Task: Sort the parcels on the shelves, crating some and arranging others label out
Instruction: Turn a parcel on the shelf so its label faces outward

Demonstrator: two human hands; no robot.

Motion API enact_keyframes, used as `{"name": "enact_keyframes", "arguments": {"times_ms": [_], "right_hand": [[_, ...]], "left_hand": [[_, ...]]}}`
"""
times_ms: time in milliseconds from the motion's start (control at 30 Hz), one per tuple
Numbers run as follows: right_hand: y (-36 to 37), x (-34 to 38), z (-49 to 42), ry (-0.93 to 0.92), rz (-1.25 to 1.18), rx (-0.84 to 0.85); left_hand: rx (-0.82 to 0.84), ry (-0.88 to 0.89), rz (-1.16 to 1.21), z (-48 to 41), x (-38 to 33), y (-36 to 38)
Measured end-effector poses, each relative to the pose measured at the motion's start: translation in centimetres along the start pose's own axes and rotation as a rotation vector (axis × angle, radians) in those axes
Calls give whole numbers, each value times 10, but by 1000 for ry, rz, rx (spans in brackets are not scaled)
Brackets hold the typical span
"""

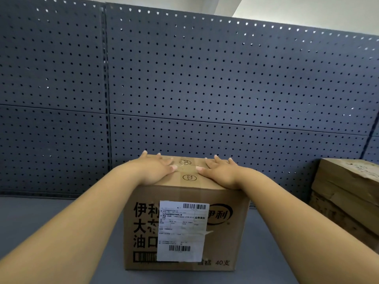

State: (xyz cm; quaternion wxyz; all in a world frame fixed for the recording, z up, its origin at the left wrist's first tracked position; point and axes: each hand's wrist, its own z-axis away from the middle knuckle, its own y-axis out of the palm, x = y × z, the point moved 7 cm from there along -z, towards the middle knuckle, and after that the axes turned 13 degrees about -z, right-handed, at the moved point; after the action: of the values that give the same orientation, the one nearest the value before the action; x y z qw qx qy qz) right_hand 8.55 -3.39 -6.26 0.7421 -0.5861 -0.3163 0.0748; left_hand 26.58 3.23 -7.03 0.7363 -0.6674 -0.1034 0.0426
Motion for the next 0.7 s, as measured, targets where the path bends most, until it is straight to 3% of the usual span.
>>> {"name": "enact_keyframes", "arguments": {"times_ms": [233, 400, 700], "right_hand": [[-1, -1, -5, -2, -16, 18], [-1, 1, 2, -40, -60, 16], [0, -2, -2, 9, -95, 18]], "left_hand": [[19, -52, 69, 1, -5, -3], [12, 34, -59, 1, -2, -1], [31, 16, -69, 10, -15, -8]]}}
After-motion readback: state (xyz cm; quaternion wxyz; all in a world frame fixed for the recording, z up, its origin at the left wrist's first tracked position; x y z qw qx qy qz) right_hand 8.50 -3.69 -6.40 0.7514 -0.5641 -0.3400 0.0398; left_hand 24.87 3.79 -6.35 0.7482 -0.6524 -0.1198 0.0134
